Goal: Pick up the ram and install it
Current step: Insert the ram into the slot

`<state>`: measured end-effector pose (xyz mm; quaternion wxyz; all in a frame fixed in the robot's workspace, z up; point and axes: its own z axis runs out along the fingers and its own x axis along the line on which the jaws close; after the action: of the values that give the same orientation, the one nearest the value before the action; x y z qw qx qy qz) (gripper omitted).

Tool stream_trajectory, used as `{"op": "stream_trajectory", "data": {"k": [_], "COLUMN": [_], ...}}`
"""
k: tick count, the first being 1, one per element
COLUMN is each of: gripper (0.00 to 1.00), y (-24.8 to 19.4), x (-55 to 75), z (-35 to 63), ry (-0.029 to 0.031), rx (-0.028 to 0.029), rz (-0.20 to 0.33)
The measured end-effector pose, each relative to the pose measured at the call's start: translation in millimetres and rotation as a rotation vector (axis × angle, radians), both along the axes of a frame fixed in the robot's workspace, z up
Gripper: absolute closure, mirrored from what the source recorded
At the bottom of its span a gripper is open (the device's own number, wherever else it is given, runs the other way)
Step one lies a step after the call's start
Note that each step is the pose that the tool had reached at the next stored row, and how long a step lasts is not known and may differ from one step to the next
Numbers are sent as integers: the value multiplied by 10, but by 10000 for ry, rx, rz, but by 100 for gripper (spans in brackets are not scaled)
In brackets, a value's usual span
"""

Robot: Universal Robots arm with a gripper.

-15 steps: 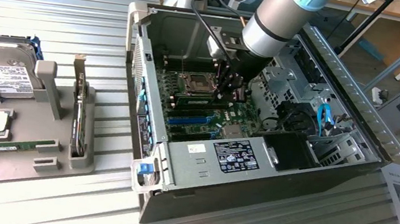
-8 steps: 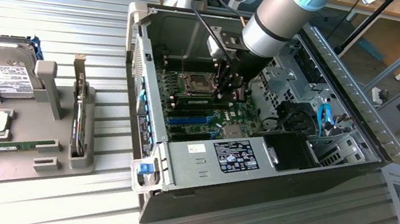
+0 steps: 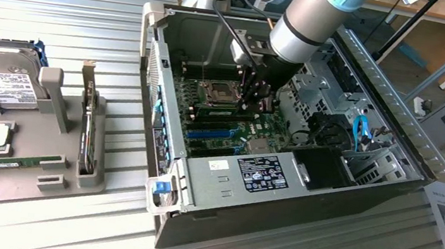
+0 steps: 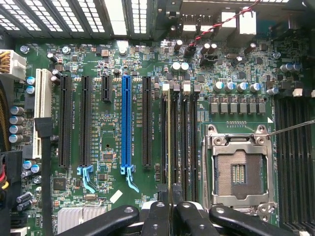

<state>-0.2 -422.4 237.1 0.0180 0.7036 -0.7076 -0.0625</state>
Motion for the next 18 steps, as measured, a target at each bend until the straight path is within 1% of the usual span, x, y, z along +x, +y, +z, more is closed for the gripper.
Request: {"op": "stream_trajectory", "data": {"k": [18], "gripper": [88], "y": [0], "x": [0], "z": [16], "ry": [1], "rx": [-3], "rz": [0]}}
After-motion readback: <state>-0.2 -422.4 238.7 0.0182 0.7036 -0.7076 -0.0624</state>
